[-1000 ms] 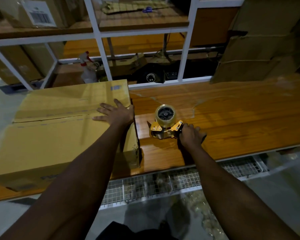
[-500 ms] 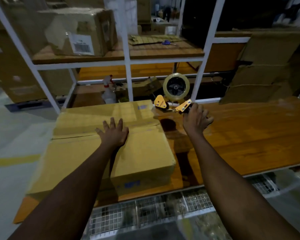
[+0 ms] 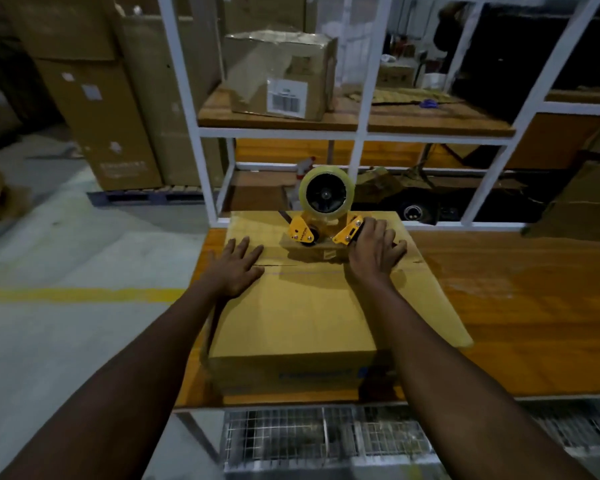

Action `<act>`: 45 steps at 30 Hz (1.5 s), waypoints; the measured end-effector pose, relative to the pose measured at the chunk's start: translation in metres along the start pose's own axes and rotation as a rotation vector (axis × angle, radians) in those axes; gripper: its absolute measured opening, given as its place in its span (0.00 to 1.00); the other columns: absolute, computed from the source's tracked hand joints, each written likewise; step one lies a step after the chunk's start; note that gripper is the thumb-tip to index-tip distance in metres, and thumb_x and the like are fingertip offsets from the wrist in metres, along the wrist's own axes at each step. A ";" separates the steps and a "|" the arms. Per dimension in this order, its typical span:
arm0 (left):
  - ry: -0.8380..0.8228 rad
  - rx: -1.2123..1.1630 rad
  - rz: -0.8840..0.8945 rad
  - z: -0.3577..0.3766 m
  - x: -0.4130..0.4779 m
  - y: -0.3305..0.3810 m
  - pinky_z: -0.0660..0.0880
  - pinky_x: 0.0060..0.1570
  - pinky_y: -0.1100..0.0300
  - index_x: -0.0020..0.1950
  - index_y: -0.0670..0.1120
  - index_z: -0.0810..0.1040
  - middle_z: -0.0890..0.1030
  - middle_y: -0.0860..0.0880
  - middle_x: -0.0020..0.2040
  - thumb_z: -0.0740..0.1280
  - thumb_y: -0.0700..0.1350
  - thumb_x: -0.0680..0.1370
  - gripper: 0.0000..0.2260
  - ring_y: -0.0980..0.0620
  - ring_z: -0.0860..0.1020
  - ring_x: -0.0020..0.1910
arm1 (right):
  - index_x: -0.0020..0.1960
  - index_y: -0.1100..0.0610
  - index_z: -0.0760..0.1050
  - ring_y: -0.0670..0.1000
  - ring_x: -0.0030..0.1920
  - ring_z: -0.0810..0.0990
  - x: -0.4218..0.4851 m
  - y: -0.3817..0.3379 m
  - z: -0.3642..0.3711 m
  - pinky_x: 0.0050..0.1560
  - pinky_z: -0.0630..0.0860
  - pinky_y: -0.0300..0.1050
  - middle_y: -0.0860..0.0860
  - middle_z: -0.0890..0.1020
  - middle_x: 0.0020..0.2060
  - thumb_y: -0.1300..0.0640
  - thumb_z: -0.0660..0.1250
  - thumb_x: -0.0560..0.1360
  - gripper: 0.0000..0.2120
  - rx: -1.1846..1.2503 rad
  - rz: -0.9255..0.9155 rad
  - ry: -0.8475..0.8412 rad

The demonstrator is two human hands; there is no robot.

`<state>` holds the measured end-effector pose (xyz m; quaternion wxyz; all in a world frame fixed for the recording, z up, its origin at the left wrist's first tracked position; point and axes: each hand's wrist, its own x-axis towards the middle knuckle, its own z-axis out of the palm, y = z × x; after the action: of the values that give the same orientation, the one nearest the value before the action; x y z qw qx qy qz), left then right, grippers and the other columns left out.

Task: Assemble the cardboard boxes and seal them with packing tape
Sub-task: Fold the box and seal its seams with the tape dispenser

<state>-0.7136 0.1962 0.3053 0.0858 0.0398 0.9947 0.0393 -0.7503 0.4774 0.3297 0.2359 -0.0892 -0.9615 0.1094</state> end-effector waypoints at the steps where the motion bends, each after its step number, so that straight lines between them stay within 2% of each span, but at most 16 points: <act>1: 0.006 -0.037 -0.004 0.001 -0.003 -0.007 0.46 0.74 0.34 0.81 0.59 0.44 0.40 0.50 0.81 0.47 0.65 0.82 0.28 0.43 0.40 0.80 | 0.60 0.54 0.69 0.60 0.58 0.72 -0.002 -0.008 0.001 0.60 0.62 0.61 0.55 0.74 0.57 0.57 0.63 0.79 0.11 0.000 -0.011 0.006; 7: 0.163 -0.263 0.018 0.020 -0.011 0.009 0.51 0.75 0.36 0.80 0.55 0.55 0.45 0.45 0.82 0.54 0.58 0.83 0.26 0.40 0.40 0.79 | 0.62 0.54 0.67 0.59 0.58 0.70 -0.009 -0.036 0.000 0.60 0.62 0.61 0.55 0.72 0.58 0.56 0.63 0.78 0.13 0.019 -0.132 -0.014; 11: 0.359 -0.474 -0.005 0.023 -0.015 0.030 0.56 0.72 0.34 0.78 0.51 0.61 0.62 0.43 0.79 0.58 0.51 0.82 0.24 0.40 0.53 0.79 | 0.64 0.54 0.66 0.60 0.58 0.69 -0.005 -0.042 -0.007 0.58 0.63 0.59 0.55 0.71 0.60 0.56 0.61 0.80 0.13 0.034 -0.149 -0.065; 14: 0.590 -0.969 -0.140 0.010 -0.022 0.034 0.67 0.68 0.45 0.76 0.52 0.64 0.77 0.45 0.67 0.56 0.51 0.83 0.21 0.47 0.74 0.67 | 0.64 0.55 0.66 0.61 0.58 0.70 0.002 -0.044 -0.018 0.59 0.64 0.61 0.56 0.71 0.59 0.54 0.61 0.80 0.13 0.063 -0.171 -0.064; 15: 0.643 -1.206 -0.203 0.000 -0.024 0.037 0.71 0.61 0.52 0.75 0.51 0.65 0.80 0.45 0.63 0.55 0.51 0.83 0.20 0.49 0.78 0.60 | 0.63 0.55 0.66 0.61 0.58 0.70 0.004 -0.045 -0.021 0.59 0.64 0.61 0.57 0.72 0.59 0.53 0.61 0.80 0.13 0.077 -0.175 -0.062; 16: 0.681 -1.406 -0.245 -0.010 -0.026 0.041 0.72 0.57 0.54 0.75 0.51 0.65 0.83 0.45 0.59 0.54 0.50 0.83 0.20 0.51 0.78 0.55 | 0.63 0.55 0.66 0.61 0.59 0.70 0.005 -0.047 -0.023 0.60 0.64 0.62 0.57 0.72 0.59 0.53 0.61 0.80 0.13 0.092 -0.169 -0.065; 20: 0.596 -1.844 -0.250 -0.038 -0.023 0.048 0.60 0.62 0.49 0.77 0.51 0.60 0.85 0.47 0.50 0.49 0.52 0.84 0.21 0.47 0.70 0.68 | 0.62 0.56 0.66 0.61 0.60 0.69 0.006 -0.055 -0.027 0.61 0.64 0.62 0.57 0.72 0.61 0.55 0.61 0.79 0.13 0.160 -0.114 -0.084; 24: 0.568 -1.875 -0.209 -0.052 -0.019 0.050 0.58 0.66 0.47 0.77 0.53 0.60 0.85 0.44 0.51 0.48 0.52 0.84 0.20 0.46 0.67 0.71 | 0.63 0.57 0.66 0.61 0.60 0.69 0.006 -0.058 -0.030 0.60 0.63 0.62 0.58 0.72 0.60 0.56 0.62 0.79 0.15 0.191 -0.108 -0.055; 28: 0.557 -1.877 -0.202 -0.057 -0.025 0.056 0.60 0.67 0.48 0.78 0.51 0.60 0.82 0.40 0.60 0.47 0.50 0.85 0.20 0.45 0.69 0.71 | 0.63 0.56 0.66 0.61 0.58 0.70 0.005 -0.062 -0.031 0.58 0.63 0.60 0.58 0.72 0.59 0.56 0.62 0.78 0.15 0.173 -0.108 -0.030; 31: 0.568 -1.869 -0.204 -0.054 -0.029 0.058 0.62 0.67 0.46 0.76 0.49 0.64 0.84 0.45 0.54 0.49 0.49 0.85 0.19 0.47 0.72 0.67 | 0.61 0.56 0.66 0.61 0.57 0.70 0.004 -0.063 -0.030 0.58 0.63 0.60 0.57 0.72 0.58 0.56 0.63 0.78 0.14 0.154 -0.107 -0.019; 34: 0.600 -1.768 -0.253 -0.041 -0.032 0.054 0.73 0.53 0.52 0.69 0.49 0.74 0.85 0.54 0.45 0.53 0.45 0.84 0.17 0.50 0.79 0.57 | 0.61 0.56 0.67 0.60 0.57 0.71 0.004 -0.064 -0.029 0.57 0.63 0.60 0.57 0.73 0.57 0.55 0.64 0.78 0.14 0.145 -0.104 -0.007; 36: 0.597 -1.661 -0.256 -0.029 -0.034 0.052 0.74 0.37 0.58 0.65 0.47 0.78 0.85 0.50 0.46 0.56 0.43 0.84 0.15 0.51 0.81 0.45 | 0.61 0.55 0.67 0.60 0.57 0.70 0.003 -0.065 -0.028 0.57 0.63 0.59 0.56 0.73 0.57 0.56 0.64 0.78 0.13 0.145 -0.103 0.007; 38: 0.575 -1.622 -0.293 -0.023 -0.031 0.052 0.72 0.28 0.59 0.60 0.46 0.81 0.85 0.47 0.46 0.60 0.45 0.83 0.12 0.51 0.79 0.35 | 0.60 0.55 0.67 0.60 0.56 0.70 0.003 -0.065 -0.026 0.56 0.63 0.59 0.56 0.73 0.56 0.56 0.64 0.78 0.13 0.144 -0.103 0.020; 40: 0.478 -1.698 -0.359 -0.027 -0.027 0.053 0.69 0.25 0.59 0.56 0.45 0.81 0.84 0.45 0.45 0.62 0.51 0.82 0.12 0.50 0.74 0.28 | 0.60 0.55 0.67 0.60 0.56 0.70 0.003 -0.065 -0.026 0.56 0.63 0.59 0.57 0.73 0.56 0.56 0.63 0.78 0.12 0.148 -0.107 0.029; 42: 0.268 -1.779 -0.384 -0.036 -0.025 0.053 0.66 0.25 0.62 0.58 0.42 0.79 0.82 0.44 0.42 0.61 0.58 0.81 0.20 0.52 0.71 0.23 | 0.60 0.55 0.67 0.61 0.56 0.70 0.003 -0.065 -0.027 0.56 0.63 0.60 0.57 0.73 0.56 0.55 0.63 0.78 0.12 0.150 -0.114 0.033; 45: -0.046 -1.825 -0.346 -0.047 -0.024 0.050 0.67 0.24 0.64 0.59 0.39 0.77 0.83 0.45 0.40 0.55 0.65 0.81 0.30 0.53 0.72 0.22 | 0.61 0.56 0.67 0.61 0.57 0.70 0.002 -0.065 -0.029 0.56 0.62 0.59 0.57 0.72 0.57 0.55 0.63 0.78 0.13 0.149 -0.115 0.038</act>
<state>-0.6951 0.2400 0.3598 0.1081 -0.1912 0.5689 0.7925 -0.7457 0.4204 0.3719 0.2659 -0.0182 -0.9495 0.1654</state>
